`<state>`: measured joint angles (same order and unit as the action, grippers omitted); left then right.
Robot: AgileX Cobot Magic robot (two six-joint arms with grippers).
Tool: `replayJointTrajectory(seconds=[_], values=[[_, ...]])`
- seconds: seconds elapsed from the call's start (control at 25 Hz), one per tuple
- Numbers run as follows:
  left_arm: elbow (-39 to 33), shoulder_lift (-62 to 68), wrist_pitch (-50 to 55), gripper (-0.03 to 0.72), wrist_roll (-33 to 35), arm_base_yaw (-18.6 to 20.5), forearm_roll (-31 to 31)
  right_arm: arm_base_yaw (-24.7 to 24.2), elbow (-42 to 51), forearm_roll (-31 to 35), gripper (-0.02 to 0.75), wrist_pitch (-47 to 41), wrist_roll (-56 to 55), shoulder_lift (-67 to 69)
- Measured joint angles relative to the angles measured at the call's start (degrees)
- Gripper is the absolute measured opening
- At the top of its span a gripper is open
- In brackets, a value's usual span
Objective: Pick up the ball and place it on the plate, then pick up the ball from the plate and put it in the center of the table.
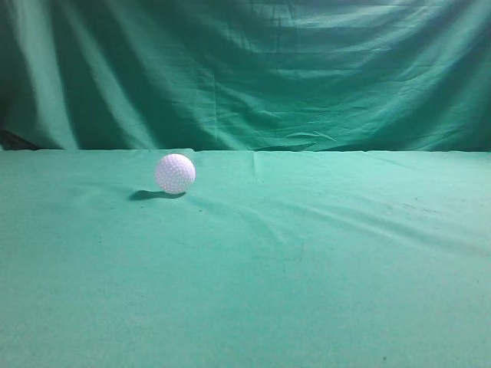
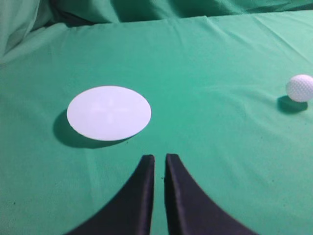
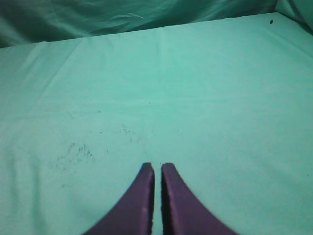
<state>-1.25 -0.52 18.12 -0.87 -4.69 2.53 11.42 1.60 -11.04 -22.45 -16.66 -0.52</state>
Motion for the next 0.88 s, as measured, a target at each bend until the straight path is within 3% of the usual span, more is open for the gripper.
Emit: replayJointTrajectory(seconds=[0.88], values=[[0.0, -0.09, 1.62, 0.051, -0.25, 0.0, 1.4, 0.0, 0.0, 0.0, 0.0, 0.0, 0.0, 0.0]])
